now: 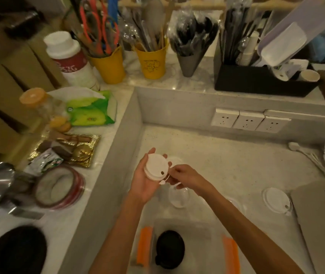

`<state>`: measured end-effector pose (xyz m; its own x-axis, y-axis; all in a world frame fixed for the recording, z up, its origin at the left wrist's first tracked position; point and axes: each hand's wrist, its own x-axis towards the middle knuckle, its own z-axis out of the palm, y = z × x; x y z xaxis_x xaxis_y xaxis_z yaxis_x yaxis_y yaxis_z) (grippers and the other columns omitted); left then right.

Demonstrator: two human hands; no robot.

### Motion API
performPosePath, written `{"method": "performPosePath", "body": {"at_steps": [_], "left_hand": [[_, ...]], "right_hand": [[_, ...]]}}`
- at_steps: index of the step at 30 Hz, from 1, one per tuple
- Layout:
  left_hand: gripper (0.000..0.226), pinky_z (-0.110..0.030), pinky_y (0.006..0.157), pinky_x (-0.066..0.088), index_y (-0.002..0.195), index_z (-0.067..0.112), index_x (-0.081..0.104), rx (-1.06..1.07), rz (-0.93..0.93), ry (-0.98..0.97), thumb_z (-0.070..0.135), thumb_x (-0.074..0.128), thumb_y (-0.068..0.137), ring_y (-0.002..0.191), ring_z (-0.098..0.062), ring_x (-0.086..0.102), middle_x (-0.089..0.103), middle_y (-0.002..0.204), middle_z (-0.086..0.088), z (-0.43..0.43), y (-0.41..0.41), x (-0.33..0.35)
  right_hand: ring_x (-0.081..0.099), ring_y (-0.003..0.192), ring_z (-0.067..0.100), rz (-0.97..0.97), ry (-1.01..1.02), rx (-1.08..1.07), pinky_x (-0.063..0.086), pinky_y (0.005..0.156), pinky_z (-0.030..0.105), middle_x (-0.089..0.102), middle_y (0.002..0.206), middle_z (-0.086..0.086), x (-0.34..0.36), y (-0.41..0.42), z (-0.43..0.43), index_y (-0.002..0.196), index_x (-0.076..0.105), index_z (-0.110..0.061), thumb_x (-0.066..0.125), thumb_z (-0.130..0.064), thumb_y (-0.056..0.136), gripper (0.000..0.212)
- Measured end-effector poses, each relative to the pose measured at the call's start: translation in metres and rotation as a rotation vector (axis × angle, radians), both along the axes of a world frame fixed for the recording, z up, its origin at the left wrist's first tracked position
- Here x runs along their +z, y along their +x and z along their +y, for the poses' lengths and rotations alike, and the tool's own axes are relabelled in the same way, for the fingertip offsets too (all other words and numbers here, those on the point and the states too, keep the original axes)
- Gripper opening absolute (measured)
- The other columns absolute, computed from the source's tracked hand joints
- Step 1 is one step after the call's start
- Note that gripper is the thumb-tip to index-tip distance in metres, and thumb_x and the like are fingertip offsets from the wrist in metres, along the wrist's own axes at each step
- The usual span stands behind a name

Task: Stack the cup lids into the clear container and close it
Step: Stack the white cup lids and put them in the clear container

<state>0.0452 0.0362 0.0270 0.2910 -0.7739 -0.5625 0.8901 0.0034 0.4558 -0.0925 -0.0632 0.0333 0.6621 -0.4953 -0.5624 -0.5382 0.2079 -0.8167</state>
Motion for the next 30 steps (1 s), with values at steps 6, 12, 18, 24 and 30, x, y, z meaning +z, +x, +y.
{"method": "performPosePath", "body": {"at_steps": [6,12,18,24,30], "left_hand": [[0.032,-0.061,0.103,0.043,0.112,0.018,0.063,0.174,0.086,-0.064,0.038,0.062,0.088,0.107,-0.039,0.059,0.063,0.113,-0.021,0.044,0.019,0.005],[0.031,-0.061,0.107,0.042,0.121,0.019,0.061,0.222,0.082,0.015,0.04,0.05,0.101,0.115,-0.04,0.056,0.062,0.119,-0.021,0.065,0.019,-0.001],[0.041,-0.056,0.102,0.044,0.124,0.02,0.059,0.171,-0.054,0.07,0.039,0.063,0.088,0.103,-0.037,0.061,0.064,0.117,-0.018,0.069,0.011,-0.005],[0.032,-0.05,0.088,0.051,0.124,0.021,0.06,0.097,-0.12,0.058,0.038,0.059,0.096,0.094,-0.034,0.062,0.064,0.109,-0.016,0.055,-0.007,-0.005],[0.034,-0.053,0.09,0.057,0.124,0.025,0.067,0.116,-0.214,-0.075,0.044,0.051,0.101,0.106,-0.031,0.071,0.071,0.125,-0.014,0.048,-0.025,0.003]], "right_hand": [[0.052,0.123,0.027,0.313,-0.566,0.091,0.046,0.095,0.037,0.057,0.127,0.006,-0.026,0.04,-0.017,0.129,0.057,-0.021,0.06,-0.041,0.092,0.043],[0.029,0.137,0.034,0.547,-0.763,0.395,0.038,0.106,0.044,0.019,0.157,0.008,-0.062,0.032,-0.011,0.15,0.03,-0.031,0.067,-0.044,0.086,0.075],[0.032,0.137,0.033,0.345,-0.546,0.116,0.029,0.112,0.042,0.035,0.15,0.011,-0.042,0.016,-0.012,0.141,0.045,-0.026,0.062,-0.04,0.09,0.056],[0.074,0.096,0.026,-0.154,-0.001,-0.227,0.06,0.08,0.034,0.063,0.125,0.008,0.028,-0.013,-0.011,0.13,0.054,-0.021,0.044,-0.055,0.098,0.048],[0.071,0.102,0.04,-0.39,0.299,-0.27,0.061,0.074,0.037,0.066,0.126,0.014,0.055,-0.023,0.015,0.131,0.052,-0.022,0.052,-0.055,0.095,0.048]]}}
